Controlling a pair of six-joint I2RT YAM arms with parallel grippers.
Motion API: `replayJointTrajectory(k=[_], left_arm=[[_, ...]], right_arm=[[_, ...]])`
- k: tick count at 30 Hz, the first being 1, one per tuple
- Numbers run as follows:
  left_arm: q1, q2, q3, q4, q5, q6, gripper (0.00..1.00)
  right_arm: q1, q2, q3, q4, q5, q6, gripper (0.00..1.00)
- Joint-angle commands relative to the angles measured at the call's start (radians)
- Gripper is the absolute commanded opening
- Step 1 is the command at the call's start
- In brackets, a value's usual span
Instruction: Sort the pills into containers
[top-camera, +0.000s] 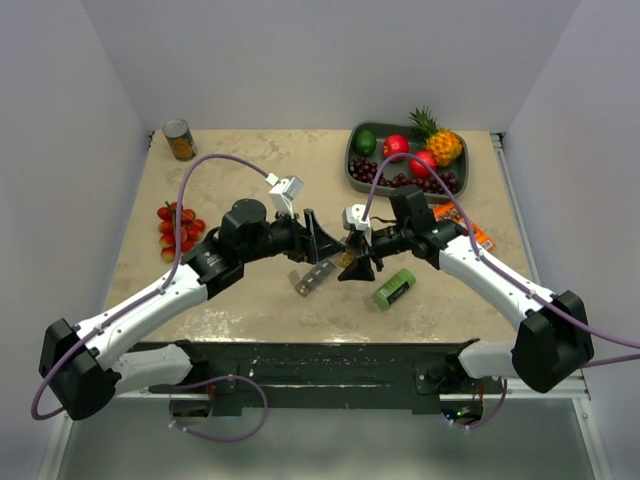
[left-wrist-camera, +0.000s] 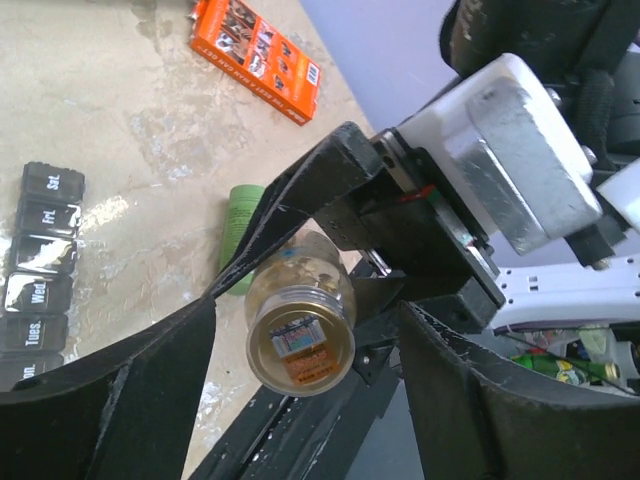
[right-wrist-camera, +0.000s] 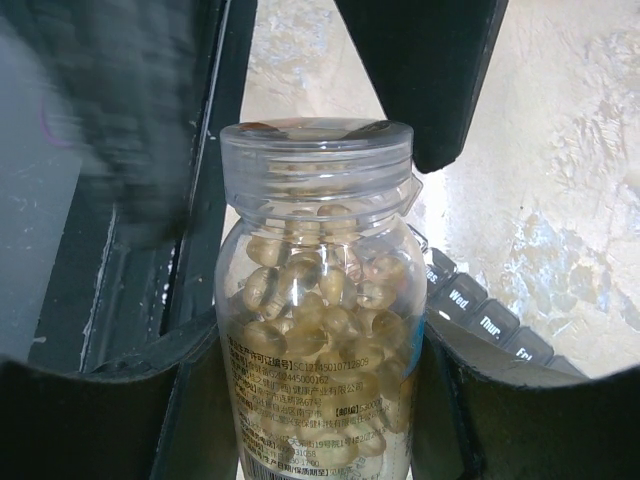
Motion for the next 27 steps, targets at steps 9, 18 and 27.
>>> replayJointTrajectory(k=[9,18,27], left_arm=[[-0.012,0.038,0.055,-0.065,-0.013,0.065,0.42],[-0.012,0.039,0.012,0.087,0.395,0.52,0.26],[-0.01,-0.028,-0.04,0.252,0.21,0.748,0.78]], right_arm=[[-0.003,-0.021,0.03,0.043,0.006,0.019,0.02],[-0.001,-0.019,0.027,0.035,-0.047,0.008,0.02],[-0.003,-0.021,0.026,0.023,-0.043,-0.012,0.02]])
